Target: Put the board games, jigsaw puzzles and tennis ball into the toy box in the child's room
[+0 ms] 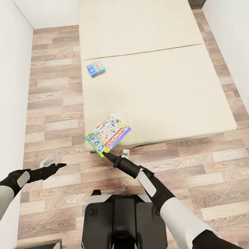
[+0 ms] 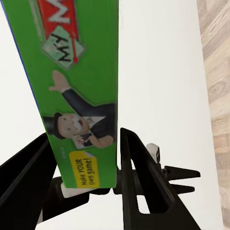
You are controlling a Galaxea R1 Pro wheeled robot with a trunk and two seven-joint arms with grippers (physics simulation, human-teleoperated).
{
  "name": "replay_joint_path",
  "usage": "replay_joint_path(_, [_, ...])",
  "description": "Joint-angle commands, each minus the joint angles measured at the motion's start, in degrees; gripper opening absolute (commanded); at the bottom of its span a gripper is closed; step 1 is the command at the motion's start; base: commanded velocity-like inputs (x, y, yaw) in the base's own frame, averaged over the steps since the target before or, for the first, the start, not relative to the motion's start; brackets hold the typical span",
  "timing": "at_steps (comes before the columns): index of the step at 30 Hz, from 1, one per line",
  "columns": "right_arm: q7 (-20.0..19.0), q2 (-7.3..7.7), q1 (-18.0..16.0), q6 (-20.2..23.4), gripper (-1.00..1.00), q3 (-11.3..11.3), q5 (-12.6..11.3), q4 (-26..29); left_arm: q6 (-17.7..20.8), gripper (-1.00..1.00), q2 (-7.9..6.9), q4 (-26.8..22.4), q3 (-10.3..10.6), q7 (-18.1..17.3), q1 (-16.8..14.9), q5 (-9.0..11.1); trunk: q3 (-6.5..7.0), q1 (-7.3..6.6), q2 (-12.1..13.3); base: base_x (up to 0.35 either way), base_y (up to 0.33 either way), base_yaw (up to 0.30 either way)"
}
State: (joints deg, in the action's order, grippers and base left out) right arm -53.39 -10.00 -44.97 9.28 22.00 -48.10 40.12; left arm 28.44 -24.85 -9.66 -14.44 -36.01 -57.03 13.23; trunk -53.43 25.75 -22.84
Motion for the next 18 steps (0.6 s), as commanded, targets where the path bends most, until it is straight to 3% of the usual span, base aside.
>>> replay_joint_path(1, [0.2, 0.00, 0.0, 0.6, -1.00, 0.1, -0.6, 0.0, 0.5, 1.00, -0.04, 0.0, 0.0, 0.0, 0.0, 0.5, 0.04, 0.04, -0.1, 0.000, 0.000, -0.020])
replay_joint_path(6, [1.7, 0.00, 0.0, 0.6, -1.00, 0.3, -0.6, 0.1, 0.5, 1.00, -0.03, 0.0, 0.0, 0.0, 0.0, 0.5, 0.48, 0.04, -0.1, 0.000, 0.000, -0.009])
replay_joint_path(13, [2.9, 0.00, 0.0, 0.6, -1.00, 2.7, -0.6, 0.3, 0.5, 1.00, -0.10, 0.0, 0.0, 0.0, 0.0, 0.6, 0.68, 0.04, -0.1, 0.000, 0.000, 0.001])
replay_joint_path(18, [3.0, 0.00, 0.0, 0.6, -1.00, 3.2, -0.6, 0.3, 0.5, 1.00, -0.11, 0.0, 0.0, 0.0, 0.0, 0.6, 0.89, 0.04, -0.1, 0.000, 0.000, 0.133])
